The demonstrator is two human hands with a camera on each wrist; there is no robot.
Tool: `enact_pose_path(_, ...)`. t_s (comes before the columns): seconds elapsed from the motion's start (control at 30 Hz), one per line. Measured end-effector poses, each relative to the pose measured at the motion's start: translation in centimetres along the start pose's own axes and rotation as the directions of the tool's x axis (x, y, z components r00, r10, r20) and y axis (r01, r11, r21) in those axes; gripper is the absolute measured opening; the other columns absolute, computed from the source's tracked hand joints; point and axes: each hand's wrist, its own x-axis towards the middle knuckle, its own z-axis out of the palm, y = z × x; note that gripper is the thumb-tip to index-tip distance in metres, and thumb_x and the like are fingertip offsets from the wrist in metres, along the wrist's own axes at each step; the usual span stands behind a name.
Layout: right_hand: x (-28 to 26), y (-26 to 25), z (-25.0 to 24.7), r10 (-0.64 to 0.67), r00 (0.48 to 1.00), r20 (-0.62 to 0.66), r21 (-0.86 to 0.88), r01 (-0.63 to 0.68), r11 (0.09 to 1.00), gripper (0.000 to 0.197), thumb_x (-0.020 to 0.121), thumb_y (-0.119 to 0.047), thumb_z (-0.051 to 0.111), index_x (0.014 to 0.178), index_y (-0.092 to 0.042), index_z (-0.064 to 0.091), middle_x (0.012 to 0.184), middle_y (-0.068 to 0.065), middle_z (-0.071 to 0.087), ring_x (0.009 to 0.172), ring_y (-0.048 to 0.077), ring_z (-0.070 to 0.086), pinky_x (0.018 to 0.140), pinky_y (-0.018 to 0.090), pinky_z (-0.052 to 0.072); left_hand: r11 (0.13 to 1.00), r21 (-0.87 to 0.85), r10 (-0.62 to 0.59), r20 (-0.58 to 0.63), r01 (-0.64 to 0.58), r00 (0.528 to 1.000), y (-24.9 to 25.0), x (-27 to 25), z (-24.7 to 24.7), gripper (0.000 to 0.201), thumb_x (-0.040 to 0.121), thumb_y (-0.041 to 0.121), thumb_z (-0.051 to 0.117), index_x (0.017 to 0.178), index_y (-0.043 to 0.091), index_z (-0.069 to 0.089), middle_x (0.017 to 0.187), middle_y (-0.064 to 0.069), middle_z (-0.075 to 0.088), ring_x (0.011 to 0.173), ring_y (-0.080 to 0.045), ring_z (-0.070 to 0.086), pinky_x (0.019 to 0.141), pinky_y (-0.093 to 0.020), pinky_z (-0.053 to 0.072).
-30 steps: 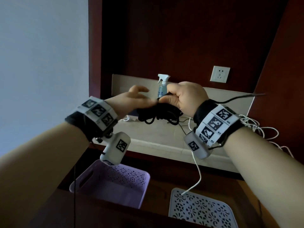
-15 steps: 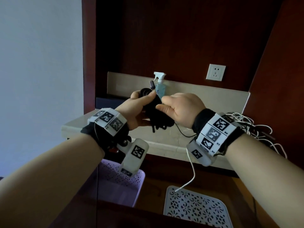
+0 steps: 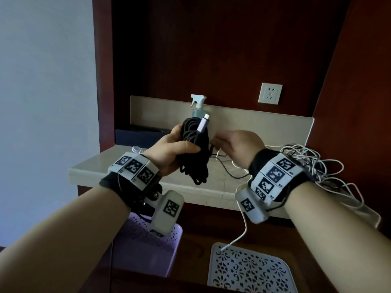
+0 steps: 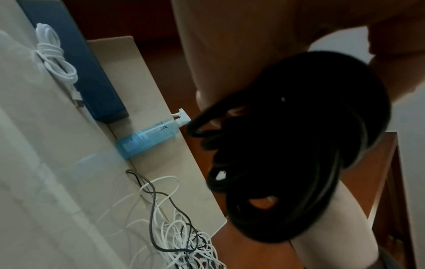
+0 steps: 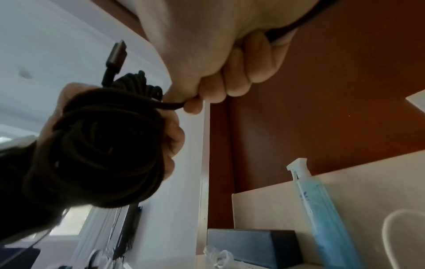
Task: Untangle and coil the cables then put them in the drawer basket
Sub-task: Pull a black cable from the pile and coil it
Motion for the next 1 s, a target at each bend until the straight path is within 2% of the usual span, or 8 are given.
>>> enact_pose_path(0.1, 0.7, 0.0, 0.2, 0.023, 0.998, -0.056, -0.029, -0.025, 0.999, 0.037, 0.097, -0.040, 0.035, 0.096, -0.011, 0.058, 0.076, 0.004, 0.055, 0.076, 0.025, 0.051, 0.062, 0.031, 0.030, 0.995, 0.091, -0.030, -0.003, 0.030, 1.000, 0.1, 0.3, -0.3, 0.072, 0.045, -0.003, 0.067, 0.112, 0.015, 0.048, 0.084, -0.010, 0.059, 0.065, -0.021, 0.063, 0.045, -0.027, 0.048)
enact_pose_path(0.23, 1.3, -0.1, 0.2, 0.044, 0.993, -0.113, 0.129, -0.029, 0.991, 0.037, 0.097, -0.038, 0.037, 0.088, -0.008, 0.057, 0.068, 0.005, 0.051, 0.067, 0.024, 0.048, 0.056, 0.033, 0.027, 0.989, 0.144, -0.027, -0.053, 0.035, 0.998, 0.1, 0.8, -0.6, 0.062, 0.051, -0.007, 0.054, 0.106, 0.021, 0.047, 0.087, -0.010, 0.057, 0.063, -0.019, 0.062, 0.047, -0.028, 0.048)
enact_pose_path(0.37, 1.5, -0.6, 1.0, 0.106, 0.993, -0.049, 0.358, -0.081, 0.930, 0.030, 0.099, -0.032, 0.036, 0.080, -0.016, 0.053, 0.076, 0.007, 0.062, 0.068, 0.024, 0.057, 0.061, 0.031, 0.044, 0.997, 0.067, -0.017, -0.094, 0.024, 0.995, 0.5, 1.0, -0.7, 0.057, 0.057, -0.015, 0.049, 0.102, 0.020, 0.051, 0.084, -0.011, 0.057, 0.064, -0.024, 0.060, 0.042, -0.026, 0.046)
enact_pose_path(0.5, 1.9, -1.4, 1.6, 0.300, 0.954, -0.007, 0.626, -0.230, 0.745, 0.026, 0.100, -0.027, 0.034, 0.080, -0.022, 0.049, 0.076, -0.002, 0.058, 0.062, 0.014, 0.057, 0.053, 0.022, 0.048, 0.999, -0.025, 0.023, -0.094, -0.025, 0.995, 0.1, 1.3, -0.6, 0.071, 0.058, -0.014, 0.056, 0.123, 0.014, 0.048, 0.106, -0.014, 0.061, 0.088, -0.026, 0.063, 0.064, -0.033, 0.055)
enact_pose_path(0.63, 2.3, -0.9, 1.0, 0.334, 0.940, -0.072, 0.569, -0.237, 0.788, 0.032, 0.100, -0.032, 0.034, 0.072, -0.020, 0.047, 0.068, -0.003, 0.053, 0.059, 0.014, 0.053, 0.055, 0.025, 0.044, 0.998, 0.030, 0.066, -0.147, -0.062, 0.987, -0.5, 1.8, -0.3, 0.067, 0.080, -0.012, 0.053, 0.141, 0.009, 0.035, 0.102, -0.003, 0.060, 0.087, -0.014, 0.062, 0.069, -0.023, 0.053)
enact_pose_path(0.73, 2.2, -0.4, 1.0, 0.338, 0.937, -0.085, 0.555, -0.237, 0.797, 0.036, 0.100, -0.032, 0.036, 0.066, -0.022, 0.043, 0.069, 0.006, 0.056, 0.062, 0.023, 0.057, 0.060, 0.032, 0.051, 0.983, 0.181, 0.054, -0.183, -0.020, 0.982, -0.8, 2.3, -0.7, 0.058, 0.091, 0.000, 0.052, 0.143, 0.019, 0.036, 0.097, 0.005, 0.061, 0.083, -0.008, 0.059, 0.075, -0.024, 0.045)
enact_pose_path(0.8, 2.2, -0.2, 1.3, 0.365, 0.926, -0.097, 0.555, -0.254, 0.792, 0.038, 0.099, -0.032, 0.037, 0.064, -0.018, 0.043, 0.075, 0.016, 0.059, 0.071, 0.033, 0.060, 0.069, 0.044, 0.052, 0.972, 0.235, 0.042, -0.276, 0.025, 0.960, -0.8, 2.8, -1.1, 0.050, 0.093, 0.010, 0.054, 0.140, 0.022, 0.043, 0.093, 0.006, 0.062, 0.084, -0.009, 0.061, 0.076, -0.026, 0.047)
enact_pose_path(1.0, 2.7, -1.1, 1.3, 0.401, 0.905, -0.140, 0.506, -0.282, 0.815, 0.038, 0.100, -0.033, 0.035, 0.067, -0.015, 0.045, 0.063, 0.001, 0.049, 0.067, 0.025, 0.055, 0.063, 0.035, 0.044, 0.976, 0.213, 0.059, -0.470, 0.049, 0.881, -1.0, 3.2, 0.6, 0.027, 0.100, 0.029, 0.043, 0.114, 0.012, 0.059, 0.105, -0.006, 0.066, 0.089, -0.015, 0.066, 0.078, -0.030, 0.055)
